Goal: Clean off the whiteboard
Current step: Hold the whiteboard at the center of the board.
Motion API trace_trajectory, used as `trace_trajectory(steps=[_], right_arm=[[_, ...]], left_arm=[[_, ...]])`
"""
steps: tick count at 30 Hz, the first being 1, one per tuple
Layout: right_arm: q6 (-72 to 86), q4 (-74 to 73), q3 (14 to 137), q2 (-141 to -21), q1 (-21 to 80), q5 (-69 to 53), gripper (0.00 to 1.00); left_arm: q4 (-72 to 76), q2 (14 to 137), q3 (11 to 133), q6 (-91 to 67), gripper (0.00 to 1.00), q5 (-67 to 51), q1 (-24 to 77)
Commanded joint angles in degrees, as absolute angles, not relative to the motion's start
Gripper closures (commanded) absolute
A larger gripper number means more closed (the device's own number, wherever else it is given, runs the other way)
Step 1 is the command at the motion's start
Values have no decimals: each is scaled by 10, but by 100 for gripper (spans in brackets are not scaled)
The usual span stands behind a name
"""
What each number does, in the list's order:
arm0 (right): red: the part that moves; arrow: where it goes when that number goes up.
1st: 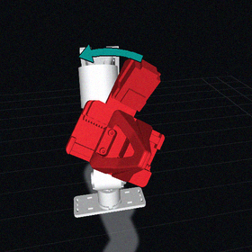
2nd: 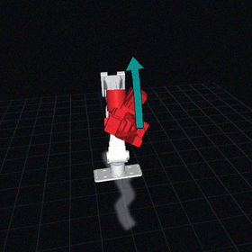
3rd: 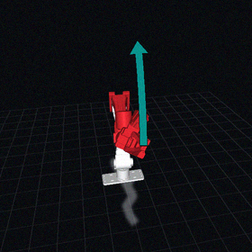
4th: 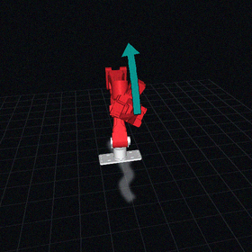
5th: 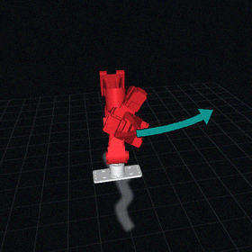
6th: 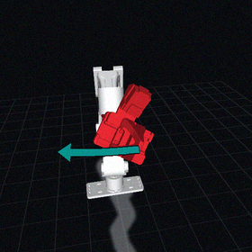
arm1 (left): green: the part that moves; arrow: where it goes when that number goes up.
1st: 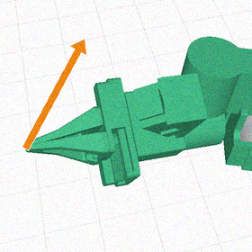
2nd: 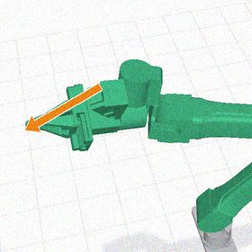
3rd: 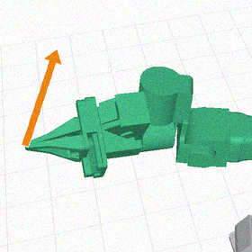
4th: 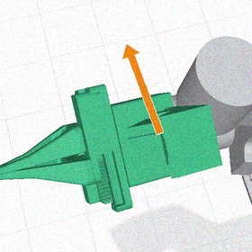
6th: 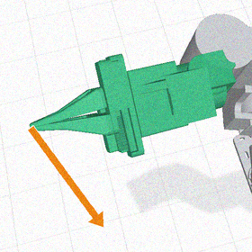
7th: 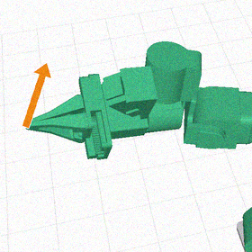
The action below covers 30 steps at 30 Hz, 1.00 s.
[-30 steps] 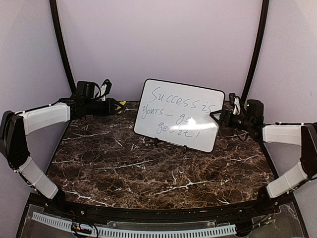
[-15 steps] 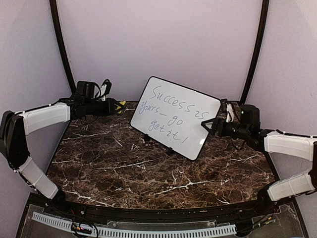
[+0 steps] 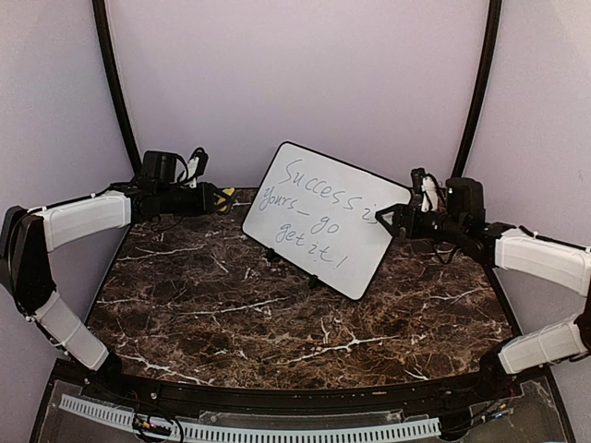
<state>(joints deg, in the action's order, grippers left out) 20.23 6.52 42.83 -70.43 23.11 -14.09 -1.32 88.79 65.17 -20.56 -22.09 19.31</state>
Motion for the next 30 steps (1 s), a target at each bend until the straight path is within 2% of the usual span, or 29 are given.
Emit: trace_trajectory(steps=[1, 5, 12, 16, 22, 30], right_arm=[[170, 41, 489, -725, 188, -209, 5], [177, 60, 515, -745, 152, -262, 5], [138, 2, 618, -843, 136, -323, 6], [162, 23, 637, -889, 113, -385, 10], [171, 56, 660, -920, 104, -470, 15], [160, 43, 670, -918, 101, -484, 19]], left_arm=[[6, 865, 643, -196, 69, -229, 195], [20, 862, 644, -192, 69, -238, 195], [16, 858, 662, -177, 69, -242, 195], [4, 863, 689, -169, 69, -244, 195], [-21, 884, 732, -160, 70, -244, 195], [-39, 930, 806, -154, 69, -247, 195]])
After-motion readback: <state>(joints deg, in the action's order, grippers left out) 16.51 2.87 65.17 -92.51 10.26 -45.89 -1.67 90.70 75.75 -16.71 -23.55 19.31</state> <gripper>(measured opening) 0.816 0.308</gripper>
